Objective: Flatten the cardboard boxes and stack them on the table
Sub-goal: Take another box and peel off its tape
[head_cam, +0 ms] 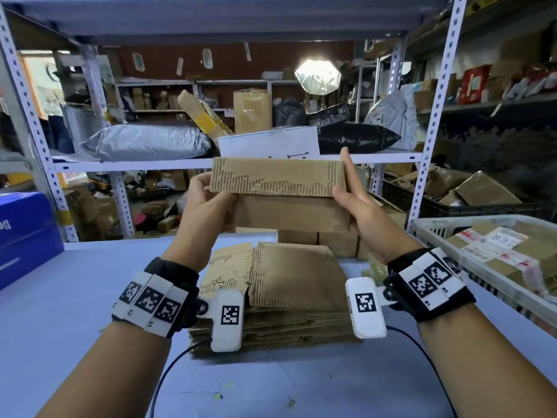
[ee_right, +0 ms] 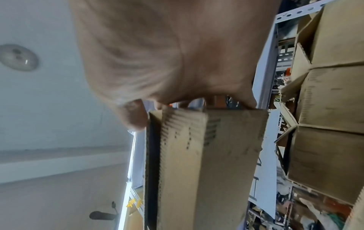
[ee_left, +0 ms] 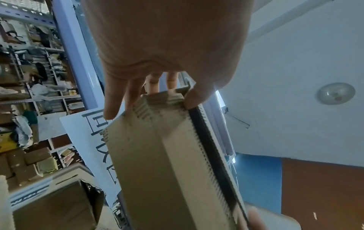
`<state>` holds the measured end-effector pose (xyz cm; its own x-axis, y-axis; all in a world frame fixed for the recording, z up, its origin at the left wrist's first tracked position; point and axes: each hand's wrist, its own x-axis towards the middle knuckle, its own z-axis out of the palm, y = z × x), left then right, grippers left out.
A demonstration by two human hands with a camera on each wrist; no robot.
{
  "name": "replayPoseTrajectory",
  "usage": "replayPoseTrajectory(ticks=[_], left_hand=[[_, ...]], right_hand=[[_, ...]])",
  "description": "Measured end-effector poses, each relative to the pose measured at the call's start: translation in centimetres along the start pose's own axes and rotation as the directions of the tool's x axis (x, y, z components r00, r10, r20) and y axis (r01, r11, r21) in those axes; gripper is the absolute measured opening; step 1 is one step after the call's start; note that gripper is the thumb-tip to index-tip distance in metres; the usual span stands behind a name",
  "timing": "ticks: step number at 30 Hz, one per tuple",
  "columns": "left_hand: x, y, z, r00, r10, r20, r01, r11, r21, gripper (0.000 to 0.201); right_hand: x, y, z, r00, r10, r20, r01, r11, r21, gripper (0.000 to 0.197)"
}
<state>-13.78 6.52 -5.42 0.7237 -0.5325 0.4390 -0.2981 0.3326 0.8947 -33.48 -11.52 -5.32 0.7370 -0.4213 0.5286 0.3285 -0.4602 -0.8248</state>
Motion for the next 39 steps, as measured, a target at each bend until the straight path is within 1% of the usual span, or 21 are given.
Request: replayPoseTrajectory(ticks=[3, 5, 6, 7, 9, 10, 11, 13, 15, 17, 18, 19, 21, 22, 24, 26, 28, 31, 35, 37, 39], left_hand=[[-0.1, 0.3, 0.1, 0.998, -0.014, 0.058, 0.010, 0.998, 0.062, 0.052], [-0.3, 0.5, 0.1, 0.991, -0.051, 0.121, 0.037, 0.993, 0.115, 0.059], [-0.4, 0.5, 0.2, 0.987, -0.066, 0.149, 0.049, 0.992, 0.115, 0.062], [-0.5, 0.5, 0.3, 0.984, -0.073, 0.161, 0.056, 0.993, 0.108, 0.064], [-0.7, 0.6, 0.6, 0.986, -0.080, 0.147, 0.067, 0.993, 0.097, 0.071], [-0.7, 0.7, 0.7, 0.987, -0.088, 0.137, 0.076, 0.993, 0.087, 0.073], [-0.7, 0.9, 0.9, 0.987, -0.098, 0.129, 0.090, 0.994, 0.069, 0.073], [-0.8, 1.1, 1.0, 0.987, -0.115, 0.114, 0.114, 0.993, 0.019, 0.069], [-0.8, 1.1, 0.9, 0.990, -0.118, 0.080, 0.119, 0.993, -0.007, 0.061], [-0.7, 0.8, 0.8, 0.996, -0.087, 0.018, 0.087, 0.996, -0.021, 0.046], [-0.6, 0.6, 0.8, 0.998, -0.060, -0.011, 0.060, 0.998, -0.028, 0.045], [-0.6, 0.4, 0.8, 0.999, -0.023, -0.027, 0.023, 1.000, -0.022, 0.052], [-0.7, 0.1, 1.0, 0.998, 0.051, -0.030, -0.050, 0.998, 0.035, 0.072], [-0.8, 0.1, 1.1, 0.997, 0.068, -0.029, -0.066, 0.995, 0.069, 0.078], [-1.0, 0.1, 1.4, 0.993, 0.107, -0.052, -0.099, 0.986, 0.135, 0.079], [-1.1, 0.2, 1.7, 0.986, 0.151, -0.073, -0.139, 0.978, 0.157, 0.079], [-1.4, 0.3, 1.6, 0.987, 0.159, -0.027, -0.155, 0.983, 0.099, 0.081], [-1.9, 0.6, 1.2, 0.990, 0.123, 0.073, -0.125, 0.992, 0.025, 0.087], [-2.0, 0.5, 0.6, 0.978, 0.111, 0.180, -0.114, 0.993, 0.008, 0.076], [-2.1, 0.3, 0.5, 0.971, 0.114, 0.208, -0.119, 0.993, 0.012, 0.075], [-2.1, 0.4, 0.4, 0.966, 0.124, 0.229, -0.126, 0.992, -0.005, 0.075]], right_hand=[[0.0, -0.1, 0.3, 0.993, -0.015, -0.120, 0.031, 0.991, 0.132, 0.065], [-0.1, -0.3, 0.4, 0.991, -0.019, -0.135, 0.042, 0.985, 0.165, 0.071], [-0.1, -0.4, 0.5, 0.991, -0.025, -0.135, 0.048, 0.984, 0.173, 0.076], [-0.2, -0.4, 0.7, 0.988, -0.032, -0.150, 0.054, 0.988, 0.147, 0.076], [-0.3, -0.6, 1.1, 0.979, -0.069, -0.194, 0.078, 0.996, 0.035, 0.067], [-0.2, -0.5, 1.2, 0.976, -0.083, -0.200, 0.085, 0.996, -0.002, 0.067], [-0.2, -0.4, 1.3, 0.977, -0.080, -0.196, 0.079, 0.997, -0.015, 0.073], [-0.2, -0.3, 0.9, 0.990, -0.053, -0.133, 0.053, 0.999, -0.001, 0.093], [-0.4, -0.2, 0.3, 0.998, -0.047, 0.030, 0.049, 0.998, -0.044, 0.111], [-0.5, -0.3, 0.2, 0.989, -0.018, 0.147, 0.042, 0.986, -0.163, 0.126], [-0.5, -0.5, 0.4, 0.985, 0.000, 0.173, 0.042, 0.970, -0.241, 0.131], [-0.7, -0.7, 0.7, 0.985, -0.003, 0.174, 0.055, 0.953, -0.299, 0.134], [-0.6, -0.8, 1.4, 0.989, -0.084, 0.121, 0.121, 0.930, -0.346, 0.138], [-0.6, -0.8, 1.8, 0.985, -0.147, 0.085, 0.168, 0.918, -0.359, 0.139], [-0.5, -0.7, 2.4, 0.964, -0.264, 0.022, 0.249, 0.876, -0.413, 0.142], [-0.3, -0.3, 2.7, 0.942, -0.333, -0.026, 0.285, 0.841, -0.461, 0.140], [-0.2, 0.1, 2.7, 0.933, -0.349, -0.085, 0.272, 0.840, -0.469, 0.135], [-0.2, 0.5, 2.3, 0.913, -0.346, -0.214, 0.213, 0.855, -0.473, 0.125], [-0.6, 0.6, 2.1, 0.842, -0.383, -0.381, 0.193, 0.872, -0.450, 0.100], [-0.4, 0.5, 2.2, 0.826, -0.375, -0.420, 0.176, 0.880, -0.441, 0.099], [-0.2, 0.5, 2.1, 0.828, -0.365, -0.426, 0.166, 0.885, -0.436, 0.106]])
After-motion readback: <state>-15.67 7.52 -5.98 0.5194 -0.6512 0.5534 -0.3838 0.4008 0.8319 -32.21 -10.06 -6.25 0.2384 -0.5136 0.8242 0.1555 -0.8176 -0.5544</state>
